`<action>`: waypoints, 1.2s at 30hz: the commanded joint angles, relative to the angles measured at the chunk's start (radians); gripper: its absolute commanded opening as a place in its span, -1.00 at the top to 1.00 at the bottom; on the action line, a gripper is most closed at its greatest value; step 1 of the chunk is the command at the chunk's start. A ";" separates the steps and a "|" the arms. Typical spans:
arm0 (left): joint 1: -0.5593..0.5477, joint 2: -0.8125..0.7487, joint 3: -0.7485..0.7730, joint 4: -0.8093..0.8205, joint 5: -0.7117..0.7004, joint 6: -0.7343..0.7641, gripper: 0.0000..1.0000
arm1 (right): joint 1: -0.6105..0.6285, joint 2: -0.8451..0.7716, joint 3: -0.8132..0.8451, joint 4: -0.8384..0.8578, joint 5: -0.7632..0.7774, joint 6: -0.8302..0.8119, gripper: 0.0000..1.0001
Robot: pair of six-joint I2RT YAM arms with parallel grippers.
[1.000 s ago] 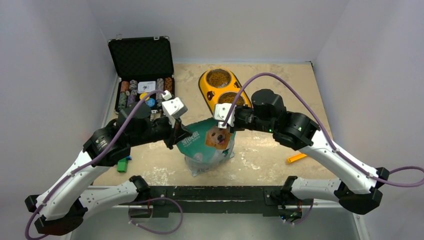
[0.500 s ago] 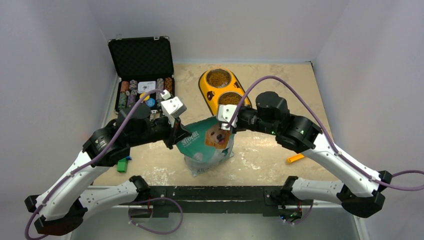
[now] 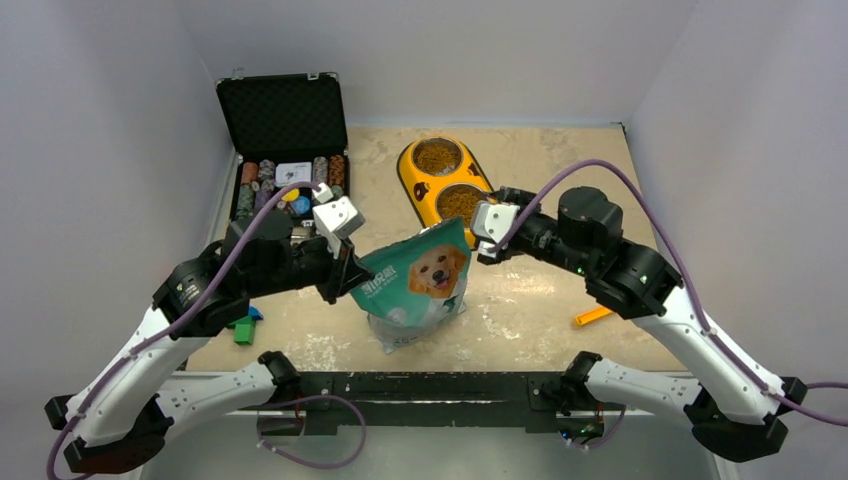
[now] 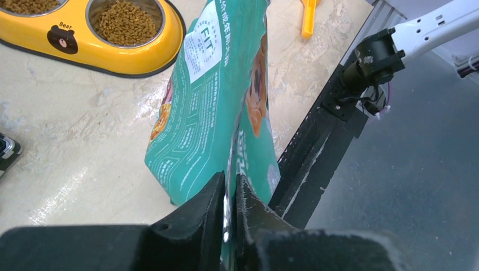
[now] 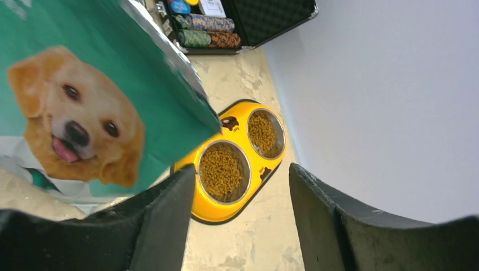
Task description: Serve the pet food
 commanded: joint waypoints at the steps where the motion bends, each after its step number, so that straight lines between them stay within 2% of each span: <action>1: 0.005 -0.024 0.084 -0.013 0.009 -0.024 0.51 | 0.002 -0.031 0.015 -0.028 -0.096 -0.031 -0.31; 4: 0.005 -0.014 0.102 -0.001 0.019 -0.040 0.18 | 0.002 -0.076 0.005 -0.004 -0.163 0.010 -0.35; 6: 0.005 -0.007 0.111 0.013 0.029 -0.053 0.05 | 0.002 -0.089 0.008 0.003 -0.186 0.030 -0.37; 10: 0.005 0.024 0.163 0.044 0.058 -0.088 -0.02 | 0.002 -0.094 0.026 0.002 -0.256 0.091 -0.39; 12: 0.005 0.044 0.211 0.063 0.066 -0.120 -0.05 | 0.002 -0.101 0.024 0.045 -0.252 0.176 -0.39; 14: 0.005 0.075 0.282 0.066 0.029 -0.170 -0.08 | 0.002 -0.115 0.026 0.102 -0.228 0.270 -0.53; 15: 0.005 0.089 0.330 0.064 -0.004 -0.194 -0.16 | 0.002 -0.123 0.026 0.129 -0.166 0.348 -0.57; 17: 0.005 0.106 0.412 0.069 -0.103 -0.234 -0.24 | 0.002 -0.138 0.031 0.180 0.063 0.497 -0.62; 19: 0.005 0.101 0.472 0.100 -0.207 -0.249 -0.37 | 0.002 -0.145 0.056 0.212 0.359 0.616 -0.64; 21: 0.005 0.081 0.503 0.159 -0.312 -0.242 -0.48 | 0.002 -0.135 0.123 0.193 0.513 0.668 -0.67; 24: 0.005 0.033 0.503 0.294 -0.402 -0.195 -0.56 | 0.002 -0.115 0.207 0.192 0.603 0.606 -0.69; 28: 0.005 0.005 0.543 0.372 -0.458 -0.096 -0.59 | 0.002 -0.113 0.285 0.245 0.829 0.646 -0.78; 32: 0.005 -0.007 0.593 0.366 -0.512 -0.014 -0.61 | 0.002 -0.122 0.338 0.257 0.829 0.573 -0.83; 36: 0.005 -0.015 0.613 0.358 -0.535 0.038 -0.63 | 0.002 -0.161 0.302 0.336 0.851 0.518 -0.87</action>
